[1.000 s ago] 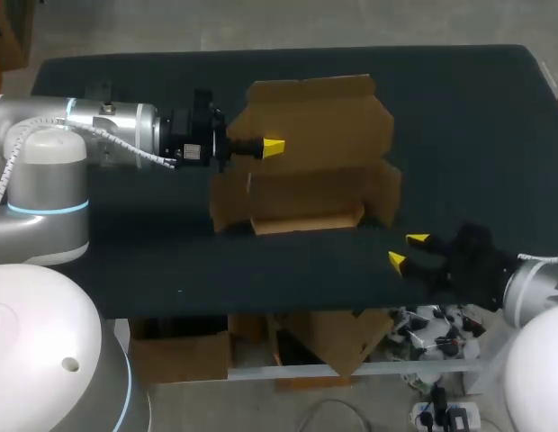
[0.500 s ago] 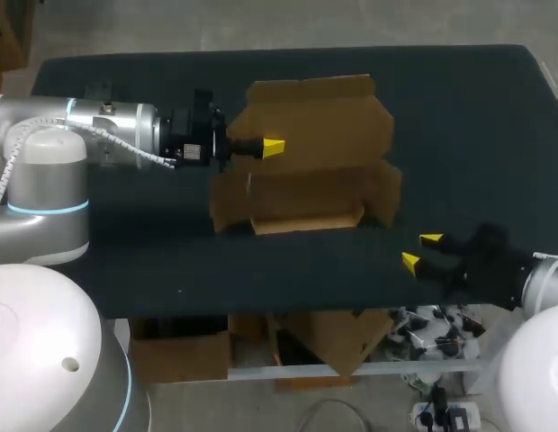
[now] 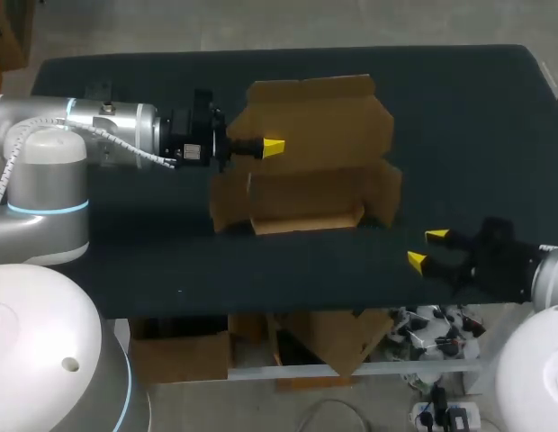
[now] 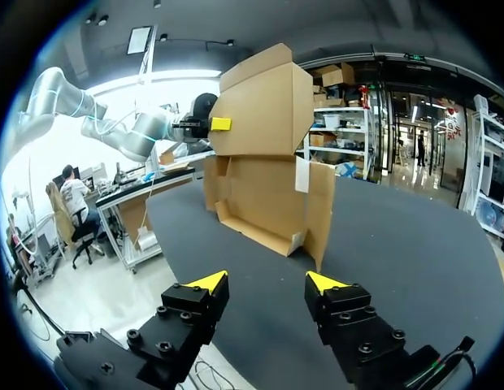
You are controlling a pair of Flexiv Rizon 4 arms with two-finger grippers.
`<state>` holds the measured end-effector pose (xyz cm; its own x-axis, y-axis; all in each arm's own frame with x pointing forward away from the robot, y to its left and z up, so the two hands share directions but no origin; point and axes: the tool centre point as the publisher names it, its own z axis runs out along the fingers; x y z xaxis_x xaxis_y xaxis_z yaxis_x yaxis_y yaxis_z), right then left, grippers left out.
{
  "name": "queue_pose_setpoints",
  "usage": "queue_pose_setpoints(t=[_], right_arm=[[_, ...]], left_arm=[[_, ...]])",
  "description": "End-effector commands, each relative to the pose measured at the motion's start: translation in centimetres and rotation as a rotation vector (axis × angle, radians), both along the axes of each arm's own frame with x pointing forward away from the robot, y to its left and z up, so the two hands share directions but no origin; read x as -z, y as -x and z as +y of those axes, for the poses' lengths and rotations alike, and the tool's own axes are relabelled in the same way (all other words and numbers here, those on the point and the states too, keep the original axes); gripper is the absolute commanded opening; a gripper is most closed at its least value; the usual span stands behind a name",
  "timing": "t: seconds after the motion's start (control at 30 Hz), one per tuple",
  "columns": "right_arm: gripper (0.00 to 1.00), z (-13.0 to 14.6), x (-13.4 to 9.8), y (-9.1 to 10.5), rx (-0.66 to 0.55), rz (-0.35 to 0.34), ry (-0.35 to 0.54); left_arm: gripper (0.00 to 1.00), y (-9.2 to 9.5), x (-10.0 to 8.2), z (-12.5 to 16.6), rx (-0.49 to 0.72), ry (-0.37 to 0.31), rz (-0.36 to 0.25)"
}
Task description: Assemble the packaging by folding the flat box into shape, placing the metal phone stand inside, and closing the box properly
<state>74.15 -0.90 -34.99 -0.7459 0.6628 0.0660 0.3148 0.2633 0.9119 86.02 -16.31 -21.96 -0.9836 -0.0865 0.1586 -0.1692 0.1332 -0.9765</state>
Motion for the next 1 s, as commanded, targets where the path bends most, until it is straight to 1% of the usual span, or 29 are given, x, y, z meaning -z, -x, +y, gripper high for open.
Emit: queue_pose_setpoints(t=[0.03,0.23,0.4,0.47,0.5,0.53,0.57,1.0], right_arm=[[0.69,-0.21,-0.22,0.19,-0.001,-0.001,0.000],[0.70,-0.34,-0.04,0.07,-0.002,0.005,0.003],[0.68,-0.50,0.08,-0.06,-0.002,0.007,0.004],[0.73,-0.58,0.21,-0.10,-0.004,0.009,0.004],[0.84,-0.61,0.29,-0.12,-0.005,0.010,0.004],[0.97,-0.62,0.36,-0.13,-0.006,0.012,0.005],[1.00,-0.65,0.42,-0.15,-0.007,0.013,0.005],[1.00,-0.84,0.19,0.08,-0.017,0.006,0.024]], left_arm=[[0.00,-0.01,0.27,-0.11,0.001,0.001,0.001],[0.00,-0.01,0.27,-0.11,0.001,0.001,0.001],[0.00,-0.01,0.27,-0.11,0.001,0.001,0.001],[0.00,-0.01,0.27,-0.11,0.001,0.001,0.001],[0.00,-0.01,0.27,-0.11,0.001,0.001,0.001],[0.00,-0.01,0.27,-0.11,0.001,0.001,0.001],[0.00,-0.01,0.27,-0.11,0.001,0.001,0.001],[0.00,-0.01,0.27,-0.11,0.001,0.001,0.001]])
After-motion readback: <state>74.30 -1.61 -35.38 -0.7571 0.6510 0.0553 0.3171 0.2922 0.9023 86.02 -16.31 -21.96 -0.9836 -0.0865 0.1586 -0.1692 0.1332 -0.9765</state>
